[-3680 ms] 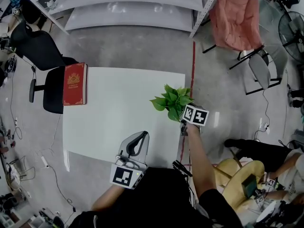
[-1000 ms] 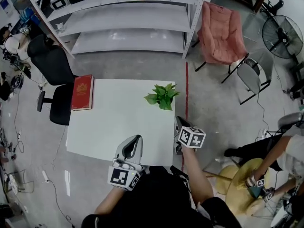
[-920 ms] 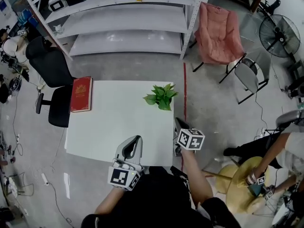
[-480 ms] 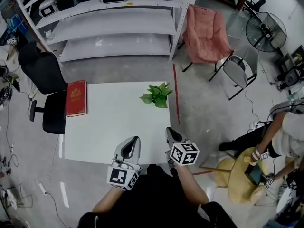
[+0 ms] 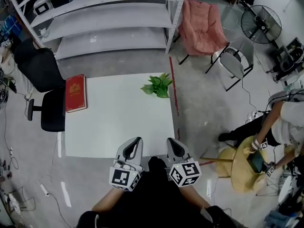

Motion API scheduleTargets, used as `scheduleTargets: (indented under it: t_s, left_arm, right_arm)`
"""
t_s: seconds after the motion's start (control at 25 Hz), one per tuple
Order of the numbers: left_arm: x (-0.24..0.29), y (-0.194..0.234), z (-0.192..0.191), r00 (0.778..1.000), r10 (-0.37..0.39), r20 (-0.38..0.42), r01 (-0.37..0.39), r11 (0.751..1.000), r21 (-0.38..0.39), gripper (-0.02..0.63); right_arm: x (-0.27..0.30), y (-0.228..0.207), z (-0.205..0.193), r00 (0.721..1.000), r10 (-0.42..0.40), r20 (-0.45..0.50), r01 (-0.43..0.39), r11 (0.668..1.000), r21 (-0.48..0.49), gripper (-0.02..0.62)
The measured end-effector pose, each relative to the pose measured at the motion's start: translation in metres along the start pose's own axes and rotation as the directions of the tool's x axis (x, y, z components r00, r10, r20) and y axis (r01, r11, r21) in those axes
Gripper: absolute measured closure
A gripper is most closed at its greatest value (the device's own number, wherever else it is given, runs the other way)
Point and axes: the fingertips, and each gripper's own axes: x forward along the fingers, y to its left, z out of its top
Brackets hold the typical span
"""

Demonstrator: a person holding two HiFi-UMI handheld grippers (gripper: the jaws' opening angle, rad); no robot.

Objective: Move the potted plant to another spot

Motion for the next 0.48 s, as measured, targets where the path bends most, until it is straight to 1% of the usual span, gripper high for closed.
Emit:
scheduleTargets:
  t_s: [0.2, 0.48]
  left_arm:
    - [-0.009, -0.005, -0.012, 0.999, -0.017, -0.032, 0.017, 1.000, 0.000, 0.586]
    - [-0.011, -0.011, -0.014, 0.999, -0.043, -0.034, 0.043, 0.999, 0.011, 0.586]
  right_arm:
    - [-0.020, 0.014, 0.002, 1.000, 0.007, 0.024, -0.006, 1.000, -0.019, 0.583]
    - [-0.027, 0.017, 0.001, 0.999, 0.008, 0.038, -0.007, 0.999, -0.035, 0.583]
